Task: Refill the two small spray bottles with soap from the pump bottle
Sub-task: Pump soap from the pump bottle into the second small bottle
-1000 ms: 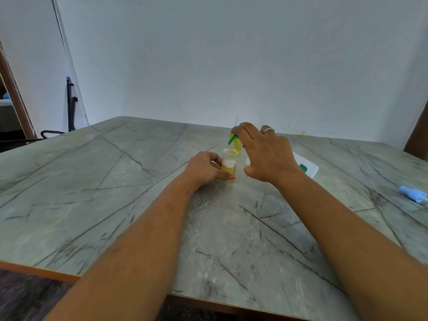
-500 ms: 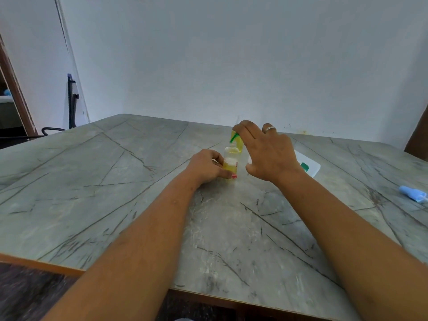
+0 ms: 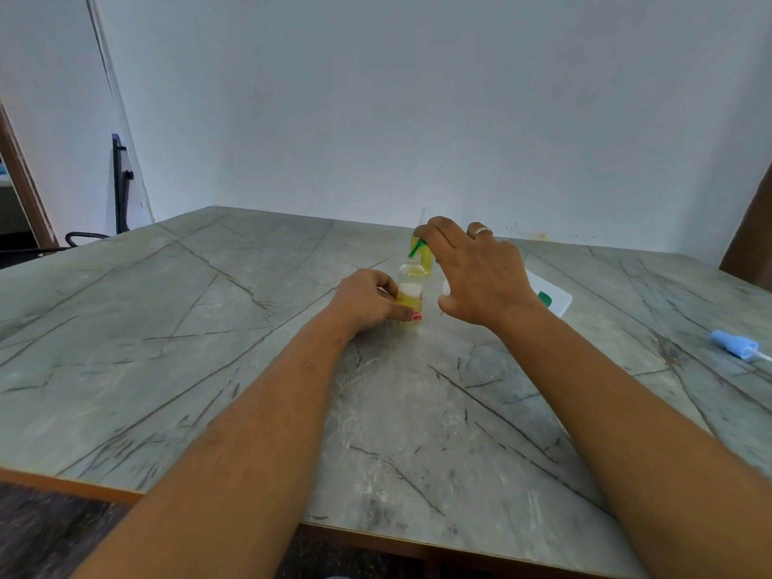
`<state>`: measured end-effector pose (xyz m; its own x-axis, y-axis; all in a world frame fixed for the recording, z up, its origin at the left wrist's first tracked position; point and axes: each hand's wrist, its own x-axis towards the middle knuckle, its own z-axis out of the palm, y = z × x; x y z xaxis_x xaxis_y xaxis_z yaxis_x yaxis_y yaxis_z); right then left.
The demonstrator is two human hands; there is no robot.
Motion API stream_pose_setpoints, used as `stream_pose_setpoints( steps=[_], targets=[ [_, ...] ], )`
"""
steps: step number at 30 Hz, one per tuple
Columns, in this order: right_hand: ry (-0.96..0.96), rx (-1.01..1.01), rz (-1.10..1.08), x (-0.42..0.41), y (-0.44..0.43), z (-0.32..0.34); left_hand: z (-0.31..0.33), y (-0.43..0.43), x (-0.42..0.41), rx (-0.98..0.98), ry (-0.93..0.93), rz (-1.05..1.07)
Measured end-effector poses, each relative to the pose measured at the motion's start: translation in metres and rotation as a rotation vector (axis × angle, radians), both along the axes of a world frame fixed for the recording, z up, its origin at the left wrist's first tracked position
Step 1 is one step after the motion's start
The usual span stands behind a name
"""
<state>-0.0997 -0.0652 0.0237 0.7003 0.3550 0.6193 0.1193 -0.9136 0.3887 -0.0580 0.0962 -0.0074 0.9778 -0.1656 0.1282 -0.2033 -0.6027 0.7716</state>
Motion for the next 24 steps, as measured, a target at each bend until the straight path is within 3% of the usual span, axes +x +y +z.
stream_pose_setpoints(
  steps=[24],
  targets=[
    [-0.054,-0.026,-0.066,0.0000,0.0058,-0.0001,-0.0022,-0.0002,0.0028,0.000,-0.005,0.001]
  ],
)
